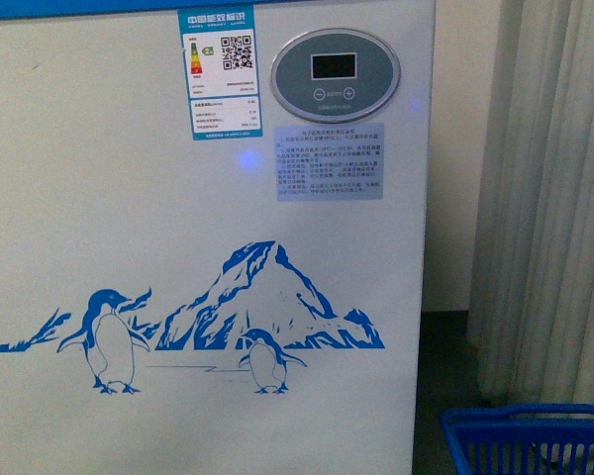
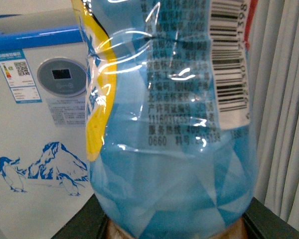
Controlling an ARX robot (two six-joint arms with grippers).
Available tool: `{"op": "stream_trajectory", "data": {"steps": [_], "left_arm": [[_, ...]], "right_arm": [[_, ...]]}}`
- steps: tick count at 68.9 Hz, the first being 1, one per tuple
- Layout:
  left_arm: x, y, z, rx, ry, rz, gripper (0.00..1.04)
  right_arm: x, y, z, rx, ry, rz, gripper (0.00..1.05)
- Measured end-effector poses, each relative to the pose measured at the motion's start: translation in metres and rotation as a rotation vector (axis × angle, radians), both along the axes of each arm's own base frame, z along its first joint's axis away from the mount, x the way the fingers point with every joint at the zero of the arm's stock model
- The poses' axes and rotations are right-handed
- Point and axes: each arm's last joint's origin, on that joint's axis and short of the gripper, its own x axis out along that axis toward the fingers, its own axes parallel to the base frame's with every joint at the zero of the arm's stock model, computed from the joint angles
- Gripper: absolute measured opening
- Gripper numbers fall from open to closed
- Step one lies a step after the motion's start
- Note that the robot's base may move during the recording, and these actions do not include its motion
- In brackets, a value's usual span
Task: Put drink in fridge
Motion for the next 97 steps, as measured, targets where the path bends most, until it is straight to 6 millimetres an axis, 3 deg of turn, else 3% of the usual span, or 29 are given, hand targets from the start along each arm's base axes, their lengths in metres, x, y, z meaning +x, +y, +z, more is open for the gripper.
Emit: {"op": "stream_trajectory", "data": {"steps": [84,92,97], "left_arm": [[0.000,0.000,0.000,0.000,0.000,0.000,0.97],[0.006,0.001,-0.001,-0.170,0.244,0.106,0.97],[0.025,0.000,-0.002,-0.239,0.304,0.104,0.97]], "right_arm": [[0.002,0.000,-0.004,0.009,0.014,0.000,0.41],[0.002,0.000,-0.004,0.009,0.014,0.000,0.41],[0.002,0.000,-0.004,0.009,0.014,0.001,0.41]]}}
